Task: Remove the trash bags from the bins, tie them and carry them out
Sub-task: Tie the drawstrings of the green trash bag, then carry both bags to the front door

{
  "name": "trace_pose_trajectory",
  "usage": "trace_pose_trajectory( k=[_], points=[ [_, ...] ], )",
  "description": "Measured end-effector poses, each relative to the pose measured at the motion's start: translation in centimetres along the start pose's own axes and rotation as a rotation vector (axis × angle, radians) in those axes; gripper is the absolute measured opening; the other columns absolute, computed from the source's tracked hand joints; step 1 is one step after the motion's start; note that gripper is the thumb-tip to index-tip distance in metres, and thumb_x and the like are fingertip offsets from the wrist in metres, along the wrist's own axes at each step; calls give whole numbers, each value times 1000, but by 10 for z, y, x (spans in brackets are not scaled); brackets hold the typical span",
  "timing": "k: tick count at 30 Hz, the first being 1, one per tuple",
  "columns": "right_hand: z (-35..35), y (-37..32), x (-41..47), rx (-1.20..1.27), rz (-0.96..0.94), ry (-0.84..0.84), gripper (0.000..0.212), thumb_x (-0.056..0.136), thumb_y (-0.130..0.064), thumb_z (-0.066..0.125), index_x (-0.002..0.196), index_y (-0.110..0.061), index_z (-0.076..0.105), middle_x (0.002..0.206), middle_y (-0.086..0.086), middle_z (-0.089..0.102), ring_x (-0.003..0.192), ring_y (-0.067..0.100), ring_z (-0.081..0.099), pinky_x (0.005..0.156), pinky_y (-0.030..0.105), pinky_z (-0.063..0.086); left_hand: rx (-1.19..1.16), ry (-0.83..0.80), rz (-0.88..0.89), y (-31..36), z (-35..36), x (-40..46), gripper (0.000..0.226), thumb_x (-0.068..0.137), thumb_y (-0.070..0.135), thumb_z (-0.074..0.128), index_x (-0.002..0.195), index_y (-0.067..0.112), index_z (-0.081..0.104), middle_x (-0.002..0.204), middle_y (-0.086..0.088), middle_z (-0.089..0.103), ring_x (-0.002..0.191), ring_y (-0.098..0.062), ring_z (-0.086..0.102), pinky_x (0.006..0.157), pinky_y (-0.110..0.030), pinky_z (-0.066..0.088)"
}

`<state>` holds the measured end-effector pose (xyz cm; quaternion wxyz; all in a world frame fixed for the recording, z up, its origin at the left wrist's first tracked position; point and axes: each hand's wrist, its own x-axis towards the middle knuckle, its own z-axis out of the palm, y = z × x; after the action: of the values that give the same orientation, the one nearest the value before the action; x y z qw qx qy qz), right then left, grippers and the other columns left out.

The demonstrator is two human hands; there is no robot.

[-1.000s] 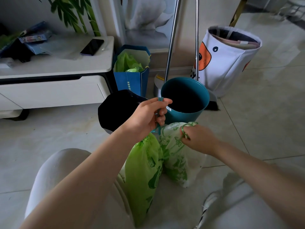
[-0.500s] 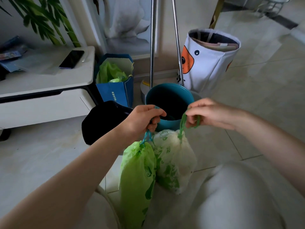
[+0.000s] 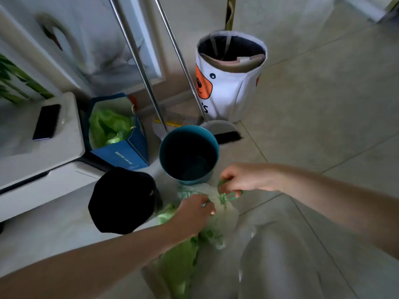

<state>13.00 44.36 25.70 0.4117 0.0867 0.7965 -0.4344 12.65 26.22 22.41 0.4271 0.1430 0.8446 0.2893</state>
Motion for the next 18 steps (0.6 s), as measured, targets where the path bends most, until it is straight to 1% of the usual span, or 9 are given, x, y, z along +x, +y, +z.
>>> trace_pose_trajectory(
  k=[1,3,6,8,9,11,14,16,18],
  points=[
    [-4,3,-12,-13,19,18,18,86,-23,60,77,-9,64,69,7,57,66,19,49,64,31,37,35,-17,-21,8,6,-6,22,92,21,49,81,14,67,83,-8,66,70,-14,55,59,-24,40],
    [-10,8,-39,-34,59,47,19,87,-27,59,79,-12,67,70,2,62,64,14,51,63,28,39,12,-21,-50,29,14,-19,20,92,21,50,77,18,64,85,-9,66,72,-17,57,60,-24,41],
    [-20,15,-87,-26,94,96,25,89,-26,57,90,-3,68,77,11,68,62,16,54,58,27,40,-122,40,-82,69,16,-34,20,92,14,51,76,14,64,83,-8,68,77,-20,61,65,-24,44],
    [-25,19,-115,-13,92,161,30,91,-26,56,92,2,66,81,18,69,60,17,52,56,28,38,-180,75,-99,93,16,-43,20,92,11,51,78,8,65,81,-9,69,79,-24,65,74,-34,50],
    [-32,22,-134,-5,92,197,31,93,-25,56,93,4,65,79,17,67,59,16,50,56,27,36,-180,78,-100,108,16,-49,21,93,11,51,78,5,65,81,-11,70,80,-26,66,78,-39,52],
    [-45,26,-173,-4,89,268,27,94,-25,55,94,0,65,76,6,60,60,15,50,56,24,35,-167,79,-98,139,18,-63,22,94,12,50,79,3,64,82,-14,70,83,-29,67,80,-45,52],
    [-66,36,-231,4,85,415,25,93,-26,57,93,-2,65,74,0,52,72,18,49,65,25,31,-136,86,-105,187,19,-84,20,92,21,53,76,17,64,78,-2,70,80,-25,68,79,-48,53],
    [-81,43,-270,40,74,514,24,93,-23,58,91,0,65,62,-7,42,66,15,45,58,22,27,-126,110,-98,224,22,-94,18,85,29,54,70,26,64,74,1,71,76,-24,68,76,-45,53],
    [-95,51,-308,78,58,604,23,93,-20,58,87,2,64,59,-13,36,64,14,42,55,20,25,-118,124,-72,265,26,-105,20,85,27,54,67,28,63,72,-5,70,70,-25,66,67,-37,50]
  ],
)
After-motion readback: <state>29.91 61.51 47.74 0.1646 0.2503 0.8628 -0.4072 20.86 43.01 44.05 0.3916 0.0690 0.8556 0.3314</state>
